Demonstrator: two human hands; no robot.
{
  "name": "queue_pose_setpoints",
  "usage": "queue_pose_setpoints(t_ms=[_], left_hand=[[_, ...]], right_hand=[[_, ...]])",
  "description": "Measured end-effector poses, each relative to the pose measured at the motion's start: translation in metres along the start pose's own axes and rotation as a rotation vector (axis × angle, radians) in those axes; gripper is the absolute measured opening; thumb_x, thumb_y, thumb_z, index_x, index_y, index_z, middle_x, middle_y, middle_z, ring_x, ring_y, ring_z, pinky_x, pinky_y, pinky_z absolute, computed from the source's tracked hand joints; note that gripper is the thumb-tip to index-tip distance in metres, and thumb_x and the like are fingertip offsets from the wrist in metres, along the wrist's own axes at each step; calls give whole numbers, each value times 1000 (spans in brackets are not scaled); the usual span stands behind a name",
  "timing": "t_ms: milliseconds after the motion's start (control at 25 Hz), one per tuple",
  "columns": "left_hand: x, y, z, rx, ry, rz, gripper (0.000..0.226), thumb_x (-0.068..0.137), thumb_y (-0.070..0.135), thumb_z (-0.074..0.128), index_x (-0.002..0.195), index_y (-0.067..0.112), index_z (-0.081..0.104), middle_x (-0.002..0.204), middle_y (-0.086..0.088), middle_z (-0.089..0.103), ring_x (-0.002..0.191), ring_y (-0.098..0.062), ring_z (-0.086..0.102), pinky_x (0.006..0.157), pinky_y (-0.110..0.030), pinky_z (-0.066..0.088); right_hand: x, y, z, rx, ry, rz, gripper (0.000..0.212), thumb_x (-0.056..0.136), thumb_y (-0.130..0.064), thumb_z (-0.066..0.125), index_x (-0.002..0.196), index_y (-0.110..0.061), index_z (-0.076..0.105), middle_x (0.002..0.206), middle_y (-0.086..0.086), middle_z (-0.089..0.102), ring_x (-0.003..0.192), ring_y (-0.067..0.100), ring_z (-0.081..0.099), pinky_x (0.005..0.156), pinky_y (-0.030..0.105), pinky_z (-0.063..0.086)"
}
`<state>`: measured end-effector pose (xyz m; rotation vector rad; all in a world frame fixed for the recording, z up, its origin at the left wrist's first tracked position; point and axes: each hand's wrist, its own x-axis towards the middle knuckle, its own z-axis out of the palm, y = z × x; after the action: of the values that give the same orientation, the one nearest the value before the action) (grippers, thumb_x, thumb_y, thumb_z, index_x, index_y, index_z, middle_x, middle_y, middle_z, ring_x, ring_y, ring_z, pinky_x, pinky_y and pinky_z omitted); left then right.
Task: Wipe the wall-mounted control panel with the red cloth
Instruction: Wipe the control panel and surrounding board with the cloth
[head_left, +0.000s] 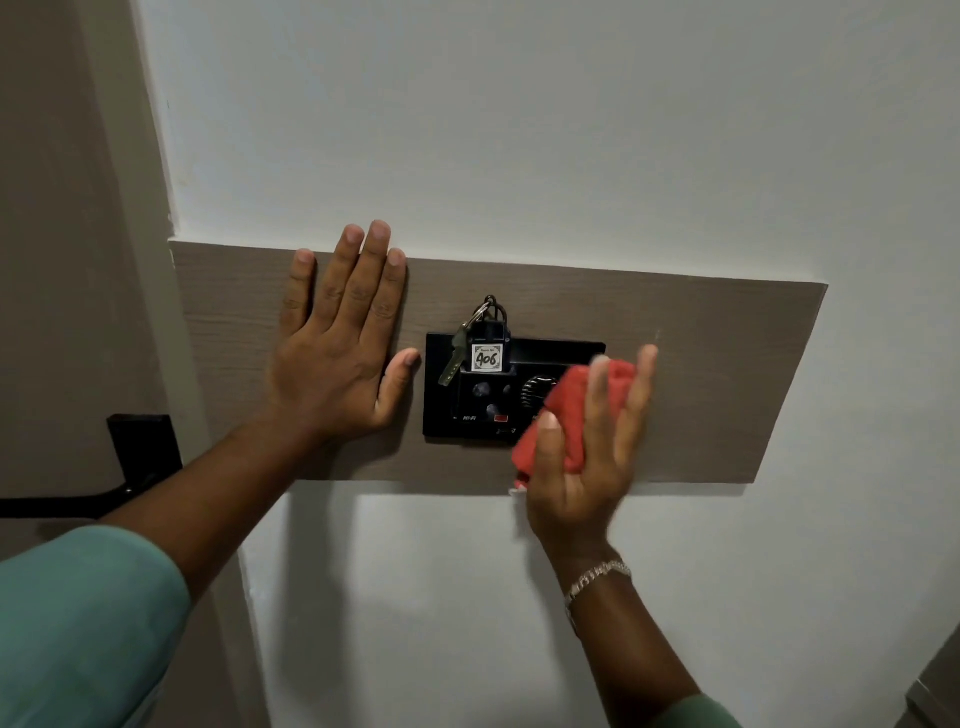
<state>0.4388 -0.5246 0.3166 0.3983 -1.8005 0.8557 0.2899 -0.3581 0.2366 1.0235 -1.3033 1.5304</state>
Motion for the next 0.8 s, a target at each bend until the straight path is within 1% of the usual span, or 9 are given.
queue_pose_setpoints(t_ms=[120,240,360,440,480,560,640,720,800], left_hand=[[0,-1,-1,-6,-6,1,78,95,47,31,156,4,10,164,-18,10,153,-29,2,123,-52,4],[0,0,-2,2,-5,-1,78,95,47,31,156,4,10,164,-16,7,154,-29,3,123,-52,5],[1,0,-2,0,-9,-2,78,95,47,32,156,4,9,164,-18,10,154,-29,5,123,-53,7],[1,0,-3,9,-10,-6,78,95,47,32,156,4,9,164,-19,13,154,-29,4,123,-52,5],[0,0,-3,13,-7,-7,78,95,47,32,156,4,10,164,-19,14,154,-29,4,124,-52,4],[0,0,-3,10,2,-4,78,95,46,33,156,4,11,164,-19,14,154,-29,4,124,-51,3],[0,-1,-2,3,5,-2,78,95,46,34,156,4,11,164,-19,15,154,-29,5,124,-50,2],[-1,-2,-1,11,-1,4,79,94,47,35,156,4,11,164,-19,16,154,-29,5,124,-50,2],[0,-1,-1,7,2,2,79,94,47,35,156,4,12,164,-19,16,154,-29,6,124,-51,3]], right_hand=[[16,-9,11,-254,-157,-159,58,97,-44,44,152,-31,32,163,15,23,154,34,18,123,51,19],[9,16,-14,-369,-283,-241,62,91,-40,51,150,-30,35,161,16,29,154,33,17,119,58,24],[9,23,-31,-236,-222,-99,58,91,-31,50,148,-23,40,162,18,24,154,34,15,122,64,18],[19,3,-18,-59,-115,23,55,95,-30,47,149,-25,39,165,16,20,155,32,15,125,60,13],[23,-10,-7,-4,-115,16,55,97,-33,46,150,-27,37,166,14,18,155,31,14,126,56,12],[24,-32,14,-104,-216,-151,56,97,-40,44,152,-31,34,167,10,15,155,31,13,127,50,10],[15,-33,21,-286,-301,-287,59,93,-43,48,150,-33,36,165,9,22,155,33,17,124,56,14],[10,-21,12,-338,-306,-342,60,90,-42,52,148,-31,40,160,13,32,152,37,23,120,62,22],[8,-8,2,-329,-295,-345,59,89,-40,53,146,-28,42,158,13,34,151,36,24,118,64,25]])
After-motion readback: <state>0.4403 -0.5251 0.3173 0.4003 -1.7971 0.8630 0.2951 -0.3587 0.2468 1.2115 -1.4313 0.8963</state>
